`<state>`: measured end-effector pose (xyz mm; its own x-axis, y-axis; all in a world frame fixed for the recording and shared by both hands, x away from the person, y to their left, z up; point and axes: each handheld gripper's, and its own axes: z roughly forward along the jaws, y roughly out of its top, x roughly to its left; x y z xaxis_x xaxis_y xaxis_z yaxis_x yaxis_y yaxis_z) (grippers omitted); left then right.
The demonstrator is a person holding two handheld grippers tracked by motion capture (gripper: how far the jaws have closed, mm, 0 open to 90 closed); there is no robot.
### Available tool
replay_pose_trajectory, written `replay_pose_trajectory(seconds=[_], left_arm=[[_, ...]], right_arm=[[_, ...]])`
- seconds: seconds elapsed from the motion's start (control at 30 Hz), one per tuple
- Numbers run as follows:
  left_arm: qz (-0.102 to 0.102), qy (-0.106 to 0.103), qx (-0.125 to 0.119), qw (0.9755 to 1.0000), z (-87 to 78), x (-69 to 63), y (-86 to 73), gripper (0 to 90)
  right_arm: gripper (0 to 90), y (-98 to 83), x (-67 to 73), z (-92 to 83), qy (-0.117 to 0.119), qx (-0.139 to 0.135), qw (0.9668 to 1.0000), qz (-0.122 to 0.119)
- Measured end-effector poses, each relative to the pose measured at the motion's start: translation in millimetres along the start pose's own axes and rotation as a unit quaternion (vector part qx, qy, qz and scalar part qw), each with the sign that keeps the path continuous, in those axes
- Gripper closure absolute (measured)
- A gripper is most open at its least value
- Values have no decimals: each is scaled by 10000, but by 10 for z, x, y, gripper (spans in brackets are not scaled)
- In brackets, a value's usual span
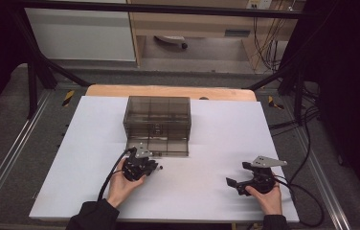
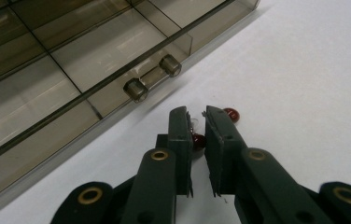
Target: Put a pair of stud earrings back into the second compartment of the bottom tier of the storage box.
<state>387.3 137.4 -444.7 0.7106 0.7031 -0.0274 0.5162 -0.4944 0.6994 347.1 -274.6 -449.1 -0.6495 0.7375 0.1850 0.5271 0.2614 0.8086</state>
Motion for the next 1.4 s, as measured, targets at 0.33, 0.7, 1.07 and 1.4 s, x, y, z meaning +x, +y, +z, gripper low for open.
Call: replay_pose_trajectory(seconds=[0.33,0.7,1.07,1.4], left_arm=[[30,-96,-95,9999,-117,7,24,807],[-9,-113,-90,9999,-252,14,95,807],[36,-97,-141,9998,-371,42,200,807],[66,-97,-127,9999,-365,88,377,807]], right_arm=[[6,-1,3,1,5,28,10000,7],[6,-3,1,6,3,45,10000,-13],[6,-4,3,7,1,56,10000,0],[6,-2,1,5,0,40,10000,-2]])
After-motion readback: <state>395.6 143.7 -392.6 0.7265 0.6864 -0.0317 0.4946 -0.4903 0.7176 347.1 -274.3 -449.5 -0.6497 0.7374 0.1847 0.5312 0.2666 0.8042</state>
